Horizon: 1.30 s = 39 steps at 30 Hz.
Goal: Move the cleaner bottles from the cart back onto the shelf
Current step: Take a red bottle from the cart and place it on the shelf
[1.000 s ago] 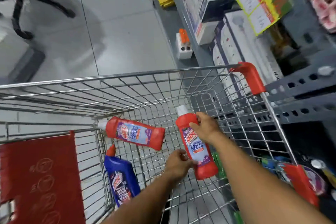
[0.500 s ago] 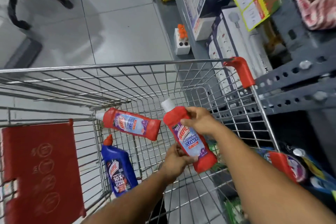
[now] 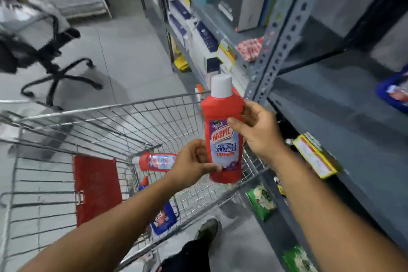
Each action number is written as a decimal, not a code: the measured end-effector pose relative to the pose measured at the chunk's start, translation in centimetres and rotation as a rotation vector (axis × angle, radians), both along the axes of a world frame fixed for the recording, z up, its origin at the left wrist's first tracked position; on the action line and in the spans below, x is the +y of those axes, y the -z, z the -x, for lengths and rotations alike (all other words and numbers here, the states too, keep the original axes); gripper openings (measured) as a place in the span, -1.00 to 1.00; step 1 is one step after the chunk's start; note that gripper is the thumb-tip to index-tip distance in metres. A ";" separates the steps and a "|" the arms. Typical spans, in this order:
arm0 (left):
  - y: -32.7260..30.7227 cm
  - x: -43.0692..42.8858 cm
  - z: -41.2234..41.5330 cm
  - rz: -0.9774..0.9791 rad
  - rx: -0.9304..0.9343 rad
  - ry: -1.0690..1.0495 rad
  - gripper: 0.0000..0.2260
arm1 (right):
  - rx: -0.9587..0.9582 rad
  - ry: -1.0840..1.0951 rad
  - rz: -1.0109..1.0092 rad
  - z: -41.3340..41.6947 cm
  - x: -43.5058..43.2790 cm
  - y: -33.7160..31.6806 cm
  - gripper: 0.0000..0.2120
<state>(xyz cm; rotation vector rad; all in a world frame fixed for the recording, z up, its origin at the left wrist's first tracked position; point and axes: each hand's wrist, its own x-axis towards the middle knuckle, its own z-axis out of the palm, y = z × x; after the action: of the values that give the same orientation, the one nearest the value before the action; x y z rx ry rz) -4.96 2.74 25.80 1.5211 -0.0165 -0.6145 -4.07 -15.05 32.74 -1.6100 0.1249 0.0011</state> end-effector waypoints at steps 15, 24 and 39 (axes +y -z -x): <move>-9.3 -21.8 24.9 0.093 -0.511 0.634 -0.52 | -0.318 0.740 0.229 40.6 -14.2 -10.7 -0.53; -9.5 -39.3 40.4 0.152 -0.590 1.052 -0.53 | -0.307 1.203 0.352 58.0 -24.4 -9.2 -0.46; -9.1 -42.8 45.2 -0.014 -0.930 1.024 -0.37 | -0.306 1.426 0.499 63.6 -28.8 -9.1 -0.31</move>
<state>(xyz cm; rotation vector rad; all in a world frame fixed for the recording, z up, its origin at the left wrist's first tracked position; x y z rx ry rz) -50.21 -40.09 34.87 1.6291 -1.5681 -0.6159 -67.68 -43.84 41.84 -1.6560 1.0638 -1.4501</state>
